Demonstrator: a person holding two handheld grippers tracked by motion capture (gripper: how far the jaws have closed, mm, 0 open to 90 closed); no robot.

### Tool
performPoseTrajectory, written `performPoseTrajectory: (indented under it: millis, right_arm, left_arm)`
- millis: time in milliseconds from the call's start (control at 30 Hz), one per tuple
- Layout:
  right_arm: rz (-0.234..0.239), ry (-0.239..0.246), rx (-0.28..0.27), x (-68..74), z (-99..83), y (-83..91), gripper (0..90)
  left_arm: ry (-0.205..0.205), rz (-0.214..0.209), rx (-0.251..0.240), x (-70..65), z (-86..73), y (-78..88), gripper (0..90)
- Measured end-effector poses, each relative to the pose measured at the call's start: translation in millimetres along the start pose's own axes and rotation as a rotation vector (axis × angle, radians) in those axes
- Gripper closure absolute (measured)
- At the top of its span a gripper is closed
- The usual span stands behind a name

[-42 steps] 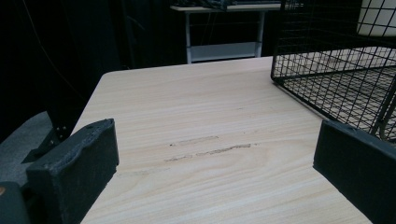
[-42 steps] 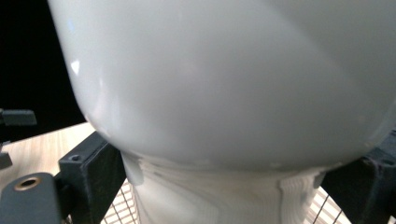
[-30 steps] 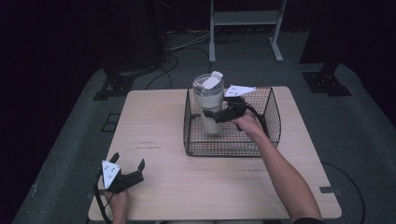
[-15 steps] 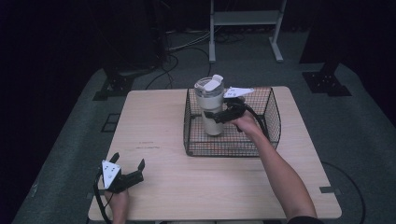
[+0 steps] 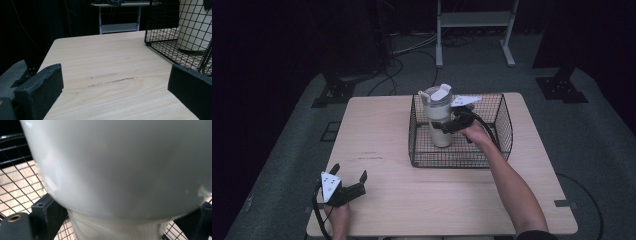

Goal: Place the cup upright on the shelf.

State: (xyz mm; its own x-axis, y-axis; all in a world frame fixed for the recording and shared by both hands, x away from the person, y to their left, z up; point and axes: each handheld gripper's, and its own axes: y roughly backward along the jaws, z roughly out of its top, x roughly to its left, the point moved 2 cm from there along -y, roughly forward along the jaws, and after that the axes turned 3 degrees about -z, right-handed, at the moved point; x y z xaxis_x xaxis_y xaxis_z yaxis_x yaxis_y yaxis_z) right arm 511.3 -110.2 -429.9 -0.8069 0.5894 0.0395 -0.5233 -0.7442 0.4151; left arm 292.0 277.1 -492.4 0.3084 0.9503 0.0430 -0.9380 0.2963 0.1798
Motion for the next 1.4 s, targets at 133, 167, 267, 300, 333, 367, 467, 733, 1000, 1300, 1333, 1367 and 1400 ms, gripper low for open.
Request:
performPoseTrajectory:
  millis: [133,167,267,300,333,367,467,733,1000,1300,1333,1367,1400]
  right_arm:
    - [0.002,0.026,0.008,2.6,0.0,0.5,8.7]
    - [0.003,0.033,0.008,3.1,-0.2,0.7,8.7]
    - [0.006,0.043,0.012,3.2,-0.8,1.6,8.6]
    - [0.007,0.040,0.012,2.7,-1.2,1.8,8.6]
    - [0.007,0.037,0.012,2.0,-1.4,2.3,8.5]
    - [0.010,0.039,0.014,1.3,-1.7,2.9,8.5]
    - [0.011,0.048,0.029,0.8,-1.8,5.1,8.3]
    - [0.013,0.049,0.036,-0.8,-4.9,11.2,8.2]
    - [0.019,0.068,0.042,-0.7,-5.7,12.1,8.2]
    - [0.018,0.069,0.058,-1.6,-6.6,17.0,8.3]
    - [0.016,0.075,0.060,-1.5,-6.5,17.7,8.3]
    - [0.017,0.075,0.062,-0.9,-6.7,18.4,8.3]
    - [0.015,0.076,0.062,-0.4,-7.3,18.9,8.3]
  left_arm:
    - [-0.001,0.001,0.000,-0.2,0.0,0.1,0.0]
    - [-0.001,0.000,0.000,-0.1,0.0,0.2,0.0]
    - [-0.005,0.000,0.000,0.0,0.0,0.2,0.0]
    - [-0.005,0.000,0.000,0.0,0.0,0.2,0.0]
    - [-0.005,0.000,0.000,0.0,0.0,0.1,0.0]
    - [-0.005,0.000,0.000,0.1,0.0,0.1,0.0]
    - [0.000,-0.001,-0.001,-0.3,-0.1,0.0,0.0]
    - [-0.002,0.001,0.001,-0.5,0.0,-0.3,0.0]
    - [0.000,0.005,0.002,-0.6,0.1,-1.1,0.0]
    - [-0.008,0.006,0.009,-0.8,0.0,-1.0,0.0]
    - [-0.008,0.006,0.008,-0.8,0.0,-1.0,0.0]
    - [-0.008,0.006,0.008,-0.8,0.0,-1.0,0.0]
    - [-0.007,0.005,0.008,-0.9,0.1,-1.0,0.0]
